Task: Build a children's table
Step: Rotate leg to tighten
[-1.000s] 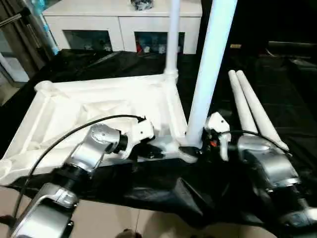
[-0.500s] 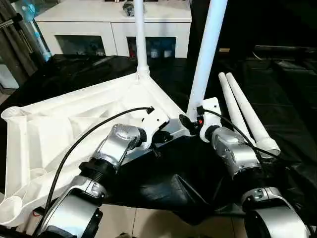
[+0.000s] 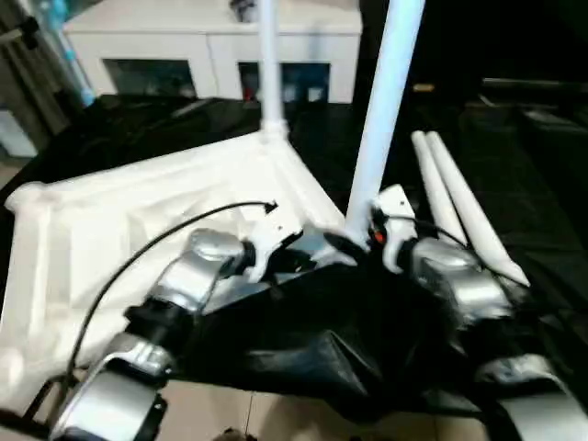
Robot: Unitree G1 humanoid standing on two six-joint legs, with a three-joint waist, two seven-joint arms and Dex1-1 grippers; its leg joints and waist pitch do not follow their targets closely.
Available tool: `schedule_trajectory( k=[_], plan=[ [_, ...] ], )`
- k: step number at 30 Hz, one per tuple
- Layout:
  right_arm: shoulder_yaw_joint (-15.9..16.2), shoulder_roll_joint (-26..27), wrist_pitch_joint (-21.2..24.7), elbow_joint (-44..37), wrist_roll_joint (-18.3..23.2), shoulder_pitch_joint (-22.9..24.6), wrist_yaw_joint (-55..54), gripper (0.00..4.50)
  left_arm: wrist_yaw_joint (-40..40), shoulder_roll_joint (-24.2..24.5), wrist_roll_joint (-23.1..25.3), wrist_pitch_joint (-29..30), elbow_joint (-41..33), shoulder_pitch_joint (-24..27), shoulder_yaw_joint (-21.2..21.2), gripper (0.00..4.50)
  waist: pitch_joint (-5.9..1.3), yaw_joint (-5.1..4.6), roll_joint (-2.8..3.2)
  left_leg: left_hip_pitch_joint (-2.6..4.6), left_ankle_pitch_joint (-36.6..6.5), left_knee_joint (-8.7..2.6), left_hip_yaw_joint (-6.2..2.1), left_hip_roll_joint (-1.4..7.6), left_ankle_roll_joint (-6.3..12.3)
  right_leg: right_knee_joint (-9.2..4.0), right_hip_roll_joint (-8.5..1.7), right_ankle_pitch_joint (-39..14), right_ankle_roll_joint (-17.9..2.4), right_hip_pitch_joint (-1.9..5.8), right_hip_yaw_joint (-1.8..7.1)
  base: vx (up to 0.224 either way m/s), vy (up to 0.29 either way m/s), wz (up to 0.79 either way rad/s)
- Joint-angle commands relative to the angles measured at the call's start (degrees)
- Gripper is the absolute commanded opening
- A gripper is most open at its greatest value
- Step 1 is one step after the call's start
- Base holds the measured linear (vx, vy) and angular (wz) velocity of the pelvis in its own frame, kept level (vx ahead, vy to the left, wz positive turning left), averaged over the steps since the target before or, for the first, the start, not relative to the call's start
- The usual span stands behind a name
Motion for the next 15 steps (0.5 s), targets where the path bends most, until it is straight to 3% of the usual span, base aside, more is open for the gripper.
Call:
schedule_trajectory(
  k=[1, 4, 8, 15],
  plan=[
    [3.19, -0.85, 1.94, -3.96, 2.19, 0.81, 7.72, 3.93, -5.20, -0.50, -2.35, -3.62, -3.85, 0.01, -1.86, 0.00, -4.40, 0.24, -0.17, 1.04, -9.83, -3.50, -0.85, 3.19, 6.51, -3.54, -3.44, -5.98, -15.03, 3.45, 2.77, 0.000, 0.000, 0.00],
    [4.24, -4.42, 3.62, -8.12, 3.69, 2.33, 14.04, 3.93, -10.00, 1.57, -3.66, -3.61, -6.03, 1.05, -2.59, 0.00, -4.20, 0.57, -0.23, 1.29, -12.77, -3.76, -0.92, 3.33, 4.57, -3.94, -3.53, -10.00, -14.17, 3.36, 2.91, 0.000, 0.000, 0.00],
    [5.26, -7.46, 6.33, -12.13, 4.67, 3.68, 18.31, 3.93, -13.89, 3.85, -3.54, -5.07, -6.24, 1.46, -3.27, 0.00, -4.02, 1.06, -0.13, 1.47, -14.34, -3.96, -0.86, 3.32, 3.64, -4.28, -3.48, -13.23, -13.14, 3.02, 3.07, 0.000, 0.000, 0.00],
    [7.06, -8.84, 7.17, -14.31, 3.80, 4.86, 20.46, 3.47, -17.07, 5.56, -4.02, -5.35, -6.80, 1.76, -3.72, 0.00, -4.13, 1.01, -0.13, 1.29, -14.01, -4.12, -1.10, 3.38, 2.36, -4.00, -3.62, -12.75, -13.01, 3.10, 3.13, 0.000, 0.000, 0.00]
  ],
)
